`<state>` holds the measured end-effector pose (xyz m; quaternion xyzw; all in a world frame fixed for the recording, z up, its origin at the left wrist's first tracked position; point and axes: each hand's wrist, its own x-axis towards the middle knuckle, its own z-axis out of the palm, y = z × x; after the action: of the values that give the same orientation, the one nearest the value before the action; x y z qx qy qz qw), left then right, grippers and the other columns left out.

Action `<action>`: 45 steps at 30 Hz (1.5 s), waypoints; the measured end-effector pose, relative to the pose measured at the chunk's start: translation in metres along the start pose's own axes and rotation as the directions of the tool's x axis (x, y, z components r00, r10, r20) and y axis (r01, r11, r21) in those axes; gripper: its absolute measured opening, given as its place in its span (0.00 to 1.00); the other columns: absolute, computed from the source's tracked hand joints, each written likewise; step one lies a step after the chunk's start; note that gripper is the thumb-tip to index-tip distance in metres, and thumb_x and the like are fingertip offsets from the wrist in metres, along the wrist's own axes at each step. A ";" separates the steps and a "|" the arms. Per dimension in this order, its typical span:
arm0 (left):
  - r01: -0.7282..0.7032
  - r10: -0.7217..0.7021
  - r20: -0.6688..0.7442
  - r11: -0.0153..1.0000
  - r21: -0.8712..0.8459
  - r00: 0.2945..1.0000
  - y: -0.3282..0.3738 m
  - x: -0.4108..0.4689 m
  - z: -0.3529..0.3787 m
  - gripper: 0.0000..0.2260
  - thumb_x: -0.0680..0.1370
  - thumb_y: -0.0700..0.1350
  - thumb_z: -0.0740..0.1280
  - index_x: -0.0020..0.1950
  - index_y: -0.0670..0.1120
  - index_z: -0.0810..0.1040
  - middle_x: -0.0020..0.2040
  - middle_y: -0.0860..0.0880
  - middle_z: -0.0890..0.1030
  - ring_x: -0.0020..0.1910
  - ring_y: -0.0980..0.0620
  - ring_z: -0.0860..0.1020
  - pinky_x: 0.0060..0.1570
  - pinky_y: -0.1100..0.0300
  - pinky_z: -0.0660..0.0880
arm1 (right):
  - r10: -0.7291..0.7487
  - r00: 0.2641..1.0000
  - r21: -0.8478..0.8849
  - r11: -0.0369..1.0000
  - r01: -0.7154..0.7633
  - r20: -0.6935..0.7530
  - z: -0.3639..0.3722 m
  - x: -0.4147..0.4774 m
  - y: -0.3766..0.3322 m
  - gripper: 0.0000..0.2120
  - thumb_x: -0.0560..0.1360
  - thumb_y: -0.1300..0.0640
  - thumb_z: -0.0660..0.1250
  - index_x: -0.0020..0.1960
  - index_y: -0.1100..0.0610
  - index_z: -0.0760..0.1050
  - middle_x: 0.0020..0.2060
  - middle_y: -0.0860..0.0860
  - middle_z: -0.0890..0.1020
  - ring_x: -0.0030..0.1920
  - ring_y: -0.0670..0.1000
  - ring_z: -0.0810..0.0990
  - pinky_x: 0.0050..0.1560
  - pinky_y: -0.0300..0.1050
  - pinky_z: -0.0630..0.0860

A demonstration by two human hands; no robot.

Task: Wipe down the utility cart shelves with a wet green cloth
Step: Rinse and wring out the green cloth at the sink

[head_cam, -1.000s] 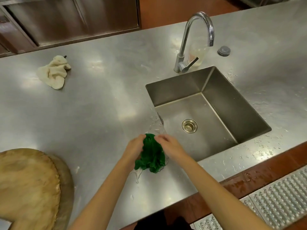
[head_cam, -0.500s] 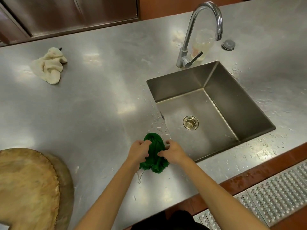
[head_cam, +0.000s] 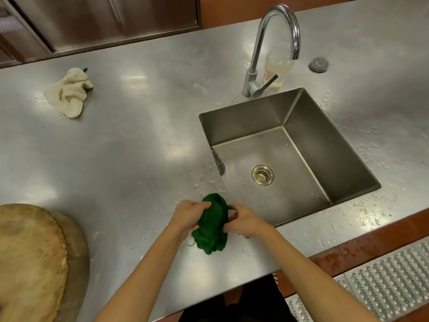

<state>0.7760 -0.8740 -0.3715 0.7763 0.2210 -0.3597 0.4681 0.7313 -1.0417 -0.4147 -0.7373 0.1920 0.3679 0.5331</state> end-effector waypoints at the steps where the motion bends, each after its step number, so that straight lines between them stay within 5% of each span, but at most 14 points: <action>1: 0.001 -0.002 -0.007 1.000 -0.029 1.000 0.008 -0.004 0.006 0.13 0.78 0.50 0.70 0.47 0.40 0.82 0.36 0.46 0.80 0.30 0.52 0.76 0.27 0.63 0.72 | -0.021 1.000 0.016 1.000 0.021 0.006 -0.008 -0.002 0.003 0.32 0.71 0.67 0.73 0.72 0.56 0.67 0.45 0.49 0.78 0.41 0.46 0.77 0.31 0.30 0.73; 8: -0.061 0.057 -0.031 0.990 -0.130 0.998 0.067 -0.022 0.054 0.16 0.76 0.54 0.70 0.48 0.41 0.83 0.34 0.48 0.82 0.31 0.52 0.78 0.34 0.60 0.74 | -0.109 0.993 0.256 0.962 0.091 0.054 -0.074 -0.015 0.010 0.29 0.60 0.51 0.73 0.61 0.46 0.77 0.50 0.50 0.84 0.53 0.49 0.80 0.52 0.44 0.75; 12: -0.095 0.097 -0.006 0.965 -0.245 0.995 0.106 -0.034 0.087 0.13 0.76 0.53 0.71 0.49 0.43 0.83 0.32 0.50 0.82 0.27 0.55 0.77 0.30 0.62 0.72 | -0.189 0.980 0.549 0.826 0.126 0.060 -0.119 -0.030 0.008 0.32 0.59 0.53 0.72 0.62 0.58 0.74 0.50 0.57 0.80 0.52 0.56 0.77 0.52 0.54 0.74; 17: -0.172 0.197 0.038 0.924 -0.343 0.980 0.147 -0.042 0.124 0.13 0.77 0.55 0.71 0.50 0.45 0.84 0.31 0.49 0.73 0.27 0.56 0.71 0.33 0.62 0.77 | -0.354 0.933 0.728 0.655 0.200 0.063 -0.179 -0.045 0.000 0.28 0.73 0.48 0.68 0.67 0.62 0.73 0.61 0.63 0.79 0.59 0.62 0.78 0.65 0.63 0.71; 19: -0.187 0.231 0.083 0.913 -0.363 0.969 0.159 -0.044 0.137 0.15 0.79 0.55 0.68 0.54 0.44 0.83 0.37 0.47 0.76 0.31 0.54 0.75 0.44 0.56 0.82 | -0.366 0.930 0.699 0.671 0.247 0.023 -0.199 -0.046 -0.008 0.30 0.75 0.41 0.66 0.68 0.61 0.73 0.62 0.62 0.79 0.61 0.62 0.79 0.65 0.63 0.73; 22: -0.166 0.237 0.141 0.905 -0.393 0.961 0.173 -0.047 0.156 0.15 0.82 0.53 0.63 0.62 0.45 0.79 0.46 0.44 0.80 0.42 0.46 0.84 0.53 0.50 0.82 | -0.224 0.950 0.536 0.786 0.309 -0.220 -0.220 -0.043 -0.024 0.40 0.57 0.36 0.81 0.62 0.56 0.77 0.55 0.58 0.84 0.54 0.59 0.84 0.58 0.62 0.79; 24: -0.150 0.210 0.107 0.900 -0.408 0.972 0.177 -0.045 0.167 0.16 0.82 0.53 0.63 0.65 0.46 0.76 0.54 0.42 0.82 0.49 0.42 0.85 0.52 0.50 0.83 | -0.185 0.913 0.445 0.826 0.344 -0.363 -0.230 -0.040 -0.029 0.38 0.54 0.38 0.83 0.58 0.53 0.78 0.50 0.53 0.85 0.50 0.55 0.85 0.52 0.57 0.82; 27: -0.045 0.088 0.071 0.886 -0.462 0.994 0.174 -0.042 0.177 0.20 0.81 0.55 0.64 0.68 0.44 0.72 0.56 0.41 0.80 0.53 0.42 0.84 0.52 0.48 0.82 | -0.132 0.883 0.488 0.792 0.367 -0.450 -0.244 -0.039 -0.035 0.25 0.62 0.45 0.81 0.55 0.50 0.78 0.49 0.51 0.84 0.49 0.53 0.84 0.50 0.53 0.83; 31: 0.281 -0.042 0.416 0.798 -0.533 0.908 0.173 -0.040 0.185 0.33 0.75 0.66 0.66 0.63 0.39 0.72 0.60 0.33 0.79 0.58 0.35 0.82 0.62 0.38 0.76 | -0.150 0.835 0.504 0.736 0.452 -0.530 -0.255 -0.039 -0.044 0.16 0.67 0.53 0.79 0.52 0.54 0.80 0.47 0.52 0.85 0.47 0.53 0.85 0.46 0.48 0.83; 34: 0.348 0.123 0.557 0.665 -0.661 0.821 0.181 -0.037 0.197 0.42 0.71 0.73 0.64 0.68 0.38 0.75 0.66 0.35 0.77 0.64 0.35 0.77 0.67 0.36 0.70 | -0.223 0.818 0.434 0.758 0.488 -0.531 -0.254 -0.042 -0.052 0.12 0.68 0.54 0.77 0.50 0.55 0.80 0.44 0.52 0.85 0.45 0.51 0.85 0.43 0.45 0.83; 36: 0.338 0.230 0.528 0.550 -0.764 0.818 0.196 -0.036 0.207 0.40 0.70 0.75 0.63 0.68 0.45 0.78 0.66 0.39 0.79 0.65 0.38 0.77 0.68 0.35 0.68 | -0.255 0.820 0.398 0.776 0.490 -0.513 -0.249 -0.045 -0.055 0.11 0.68 0.51 0.77 0.47 0.55 0.81 0.42 0.52 0.86 0.43 0.50 0.85 0.46 0.49 0.84; 39: 0.297 0.208 0.412 0.427 -0.854 0.887 0.213 -0.029 0.214 0.35 0.68 0.72 0.69 0.66 0.49 0.81 0.62 0.43 0.83 0.61 0.41 0.81 0.63 0.40 0.74 | -0.324 0.820 0.361 0.778 0.514 -0.471 -0.245 -0.046 -0.057 0.12 0.69 0.48 0.76 0.45 0.55 0.81 0.42 0.52 0.85 0.45 0.51 0.85 0.52 0.57 0.82; 45: 0.155 0.223 0.258 0.394 -0.906 0.940 0.225 -0.008 0.216 0.24 0.74 0.56 0.72 0.65 0.44 0.80 0.55 0.42 0.84 0.53 0.42 0.83 0.61 0.48 0.77 | -0.472 0.727 0.069 0.815 0.576 -0.499 -0.265 -0.048 -0.056 0.17 0.66 0.35 0.73 0.46 0.46 0.81 0.56 0.48 0.79 0.59 0.48 0.78 0.62 0.55 0.77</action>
<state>0.8476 -1.1695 -0.3026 0.3197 0.2817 -0.2960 0.8549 0.8271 -1.2731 -0.2996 -0.7629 0.1345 -0.0071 0.6323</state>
